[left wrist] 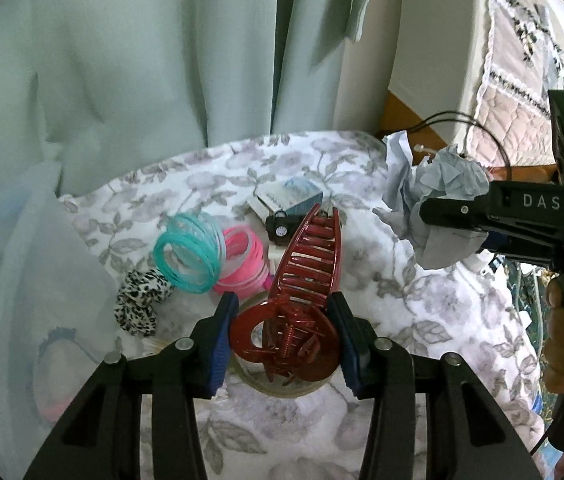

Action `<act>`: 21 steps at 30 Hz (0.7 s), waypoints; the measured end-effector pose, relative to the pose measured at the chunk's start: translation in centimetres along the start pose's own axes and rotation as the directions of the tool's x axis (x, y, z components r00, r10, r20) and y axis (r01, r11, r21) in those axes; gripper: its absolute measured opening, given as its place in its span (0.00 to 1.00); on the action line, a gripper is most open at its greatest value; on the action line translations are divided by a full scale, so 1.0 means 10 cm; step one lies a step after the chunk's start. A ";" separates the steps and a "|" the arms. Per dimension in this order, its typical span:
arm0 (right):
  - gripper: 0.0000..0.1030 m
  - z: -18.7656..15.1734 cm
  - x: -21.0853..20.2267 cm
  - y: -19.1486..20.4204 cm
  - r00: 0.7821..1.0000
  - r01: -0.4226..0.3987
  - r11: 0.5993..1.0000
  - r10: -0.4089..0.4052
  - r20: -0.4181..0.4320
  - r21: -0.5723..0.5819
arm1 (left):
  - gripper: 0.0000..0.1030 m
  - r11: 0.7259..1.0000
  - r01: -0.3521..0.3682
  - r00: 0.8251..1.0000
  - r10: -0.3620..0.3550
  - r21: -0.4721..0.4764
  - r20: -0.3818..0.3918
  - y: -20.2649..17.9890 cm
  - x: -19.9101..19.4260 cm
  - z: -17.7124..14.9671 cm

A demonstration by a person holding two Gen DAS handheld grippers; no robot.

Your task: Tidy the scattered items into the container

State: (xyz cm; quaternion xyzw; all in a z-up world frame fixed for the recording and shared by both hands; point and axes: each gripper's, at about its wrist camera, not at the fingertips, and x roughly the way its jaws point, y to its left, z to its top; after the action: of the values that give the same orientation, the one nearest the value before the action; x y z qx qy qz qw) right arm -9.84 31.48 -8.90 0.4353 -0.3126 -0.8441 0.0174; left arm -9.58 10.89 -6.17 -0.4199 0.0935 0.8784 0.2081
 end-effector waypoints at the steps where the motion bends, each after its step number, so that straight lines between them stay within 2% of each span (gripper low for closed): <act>1: 0.45 -0.01 -0.05 0.01 1.000 -0.005 1.000 0.005 0.009 -0.001 | 0.46 1.000 0.000 1.000 0.000 -0.004 0.008 0.00 -0.05 0.01; 10: 0.45 -0.09 -0.54 0.18 0.995 -0.053 0.998 0.056 0.088 -0.030 | 0.46 0.999 -0.006 0.993 0.010 -0.032 0.119 0.04 -0.62 0.06; 21: 0.45 -0.23 -1.11 0.61 0.976 -0.095 0.988 0.117 0.181 -0.125 | 0.46 0.998 -0.019 0.966 0.036 -0.067 0.255 0.21 -1.30 0.04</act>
State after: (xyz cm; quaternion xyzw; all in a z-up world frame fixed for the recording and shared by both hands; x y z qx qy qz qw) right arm -2.75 28.79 1.46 0.3345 -0.2863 -0.8960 0.0579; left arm -3.54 5.41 4.17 -0.3082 0.0435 0.9306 0.1927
